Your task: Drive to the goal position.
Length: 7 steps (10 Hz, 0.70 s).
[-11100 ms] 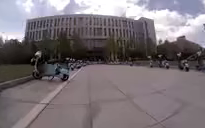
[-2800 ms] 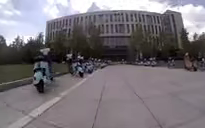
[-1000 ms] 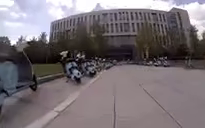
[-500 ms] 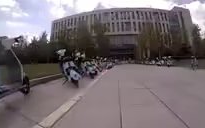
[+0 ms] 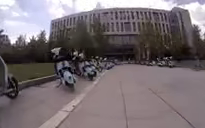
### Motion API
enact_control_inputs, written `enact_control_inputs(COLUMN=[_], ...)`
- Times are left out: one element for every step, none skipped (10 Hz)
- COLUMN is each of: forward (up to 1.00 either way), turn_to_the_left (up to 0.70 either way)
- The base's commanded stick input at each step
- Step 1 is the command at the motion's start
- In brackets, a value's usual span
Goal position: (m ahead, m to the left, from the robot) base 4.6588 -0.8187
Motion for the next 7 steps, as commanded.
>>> enact_control_inputs(forward=[0.70,0.70,0.70,0.70,0.70,0.70,0.70], turn_to_the_left=[0.00,0.00,0.00,0.00,0.00,0.00,0.00])
